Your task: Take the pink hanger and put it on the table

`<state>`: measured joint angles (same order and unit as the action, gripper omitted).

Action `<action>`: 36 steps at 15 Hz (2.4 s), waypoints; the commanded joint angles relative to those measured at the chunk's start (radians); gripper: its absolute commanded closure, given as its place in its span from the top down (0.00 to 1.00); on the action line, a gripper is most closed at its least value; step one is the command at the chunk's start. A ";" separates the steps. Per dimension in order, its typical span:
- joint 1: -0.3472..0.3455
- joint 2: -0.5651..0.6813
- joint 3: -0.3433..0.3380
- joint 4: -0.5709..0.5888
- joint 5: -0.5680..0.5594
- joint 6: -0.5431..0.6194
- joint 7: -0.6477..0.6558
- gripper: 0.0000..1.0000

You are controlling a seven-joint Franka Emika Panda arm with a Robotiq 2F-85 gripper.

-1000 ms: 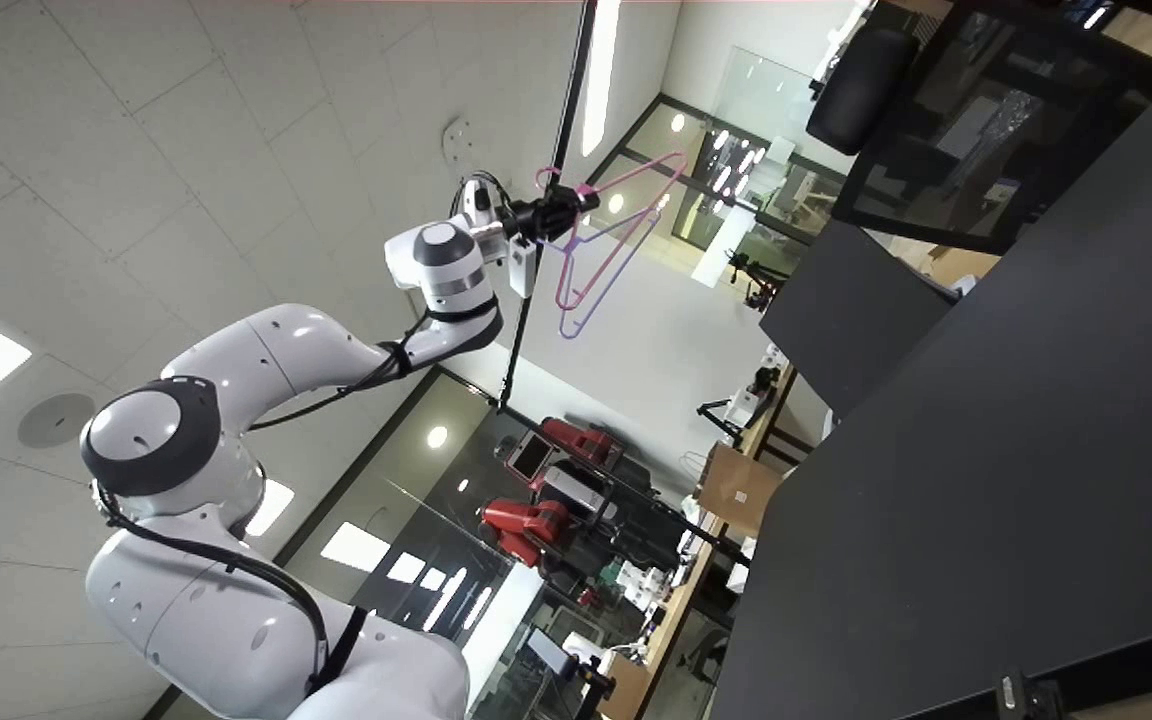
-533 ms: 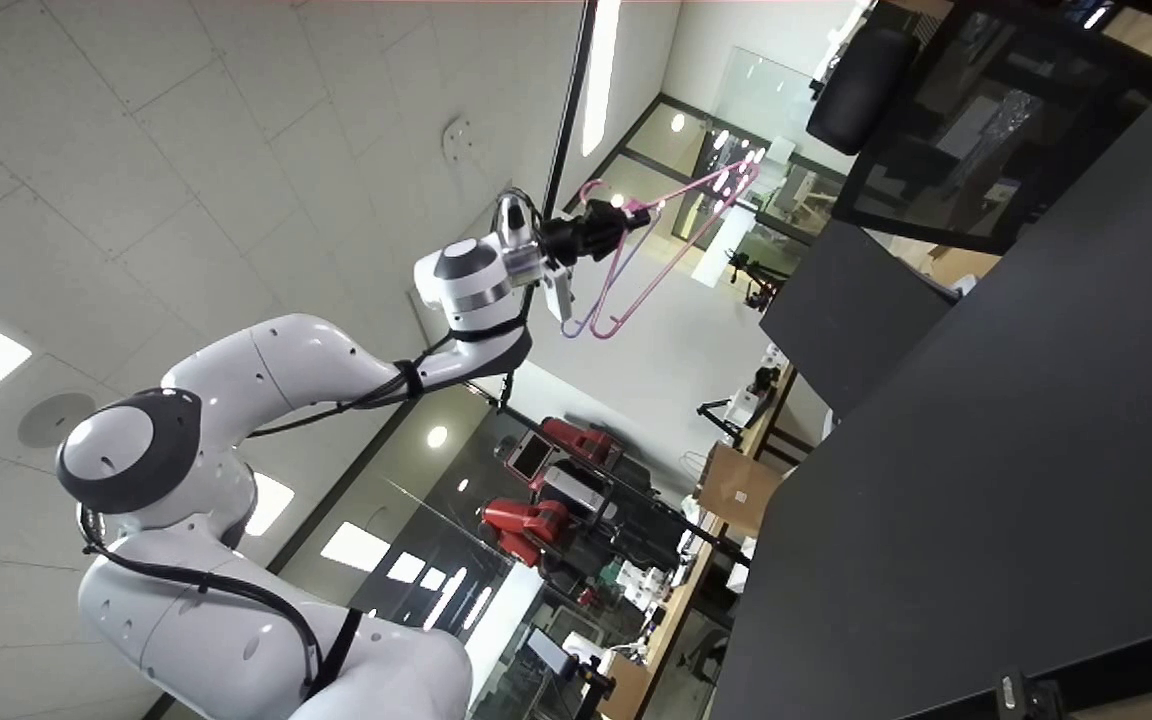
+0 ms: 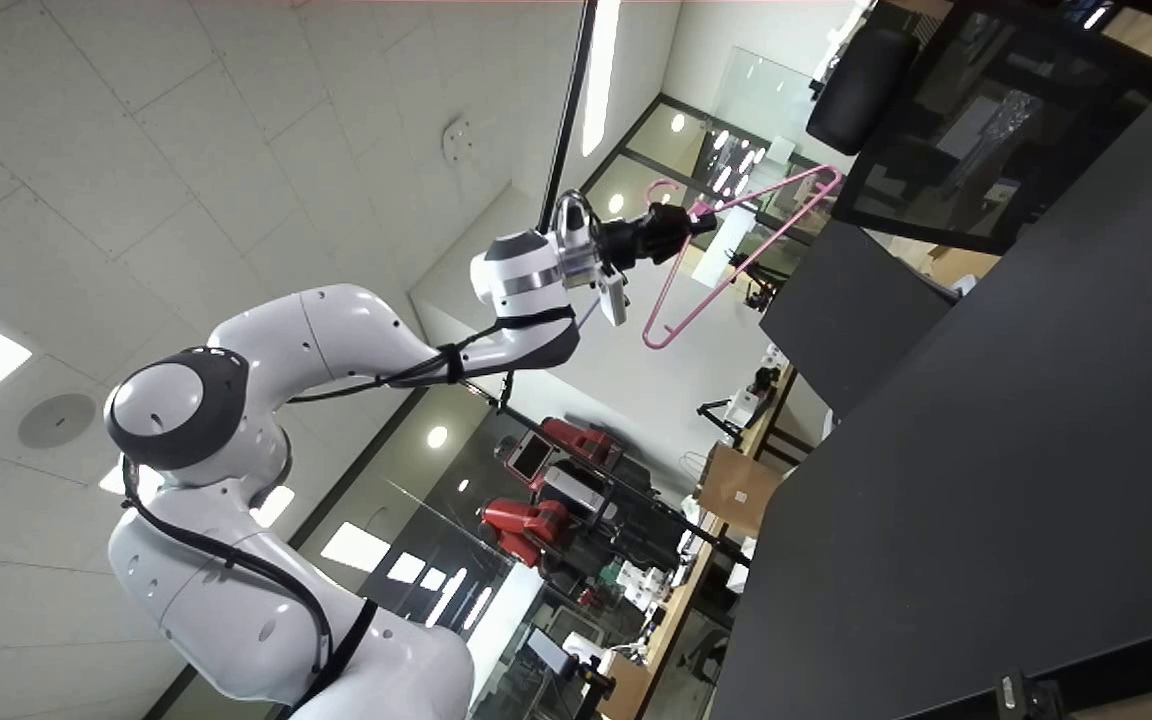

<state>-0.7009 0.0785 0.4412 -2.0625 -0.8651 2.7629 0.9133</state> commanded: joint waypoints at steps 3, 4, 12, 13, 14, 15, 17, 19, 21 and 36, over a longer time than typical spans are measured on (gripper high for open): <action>0.001 -0.002 0.003 0.007 0.000 -0.008 0.001 0.06; 0.001 -0.002 0.004 0.007 0.000 -0.008 0.001 0.06; 0.110 0.124 -0.136 0.058 -0.555 -0.084 0.461 0.01; 0.129 0.161 -0.149 0.068 -0.638 -0.119 0.534 0.01; 0.145 0.202 -0.159 0.079 -0.718 -0.156 0.603 0.01; 0.161 0.246 -0.165 0.087 -0.799 -0.196 0.674 0.01; 0.188 0.347 -0.171 0.108 -0.953 -0.279 0.800 0.01; 0.339 0.449 -0.319 0.148 -1.015 -0.317 0.882 0.01; 0.385 0.541 -0.364 0.189 -1.024 -0.345 0.903 0.01; 0.474 0.681 -0.451 0.243 -0.909 -0.392 0.876 0.01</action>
<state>-0.2712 0.7418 0.0250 -1.8278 -1.7723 2.4096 1.7201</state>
